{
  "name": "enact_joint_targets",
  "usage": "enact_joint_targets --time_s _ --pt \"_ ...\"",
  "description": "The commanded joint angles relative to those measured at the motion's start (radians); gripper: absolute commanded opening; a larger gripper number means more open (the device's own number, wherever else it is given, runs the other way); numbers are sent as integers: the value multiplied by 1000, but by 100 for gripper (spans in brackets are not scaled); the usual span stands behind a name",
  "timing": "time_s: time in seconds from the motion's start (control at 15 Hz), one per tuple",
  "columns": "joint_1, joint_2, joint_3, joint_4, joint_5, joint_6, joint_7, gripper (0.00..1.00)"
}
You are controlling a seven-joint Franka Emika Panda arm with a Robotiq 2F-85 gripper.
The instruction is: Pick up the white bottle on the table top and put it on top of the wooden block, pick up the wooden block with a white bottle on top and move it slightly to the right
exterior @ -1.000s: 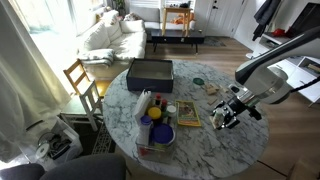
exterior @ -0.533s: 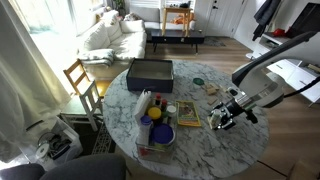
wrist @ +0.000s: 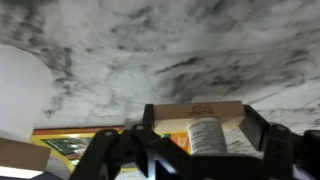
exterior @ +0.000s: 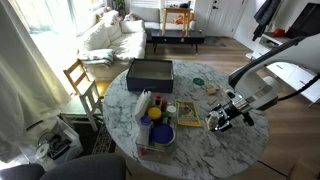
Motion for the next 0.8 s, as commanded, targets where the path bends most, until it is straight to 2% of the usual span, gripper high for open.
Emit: enact_joint_targets --time_s 0.0,0.73 --pt "26 26 -21 16 50 19 -46 59" --pt "38 39 -31 17 63 24 -61 59"
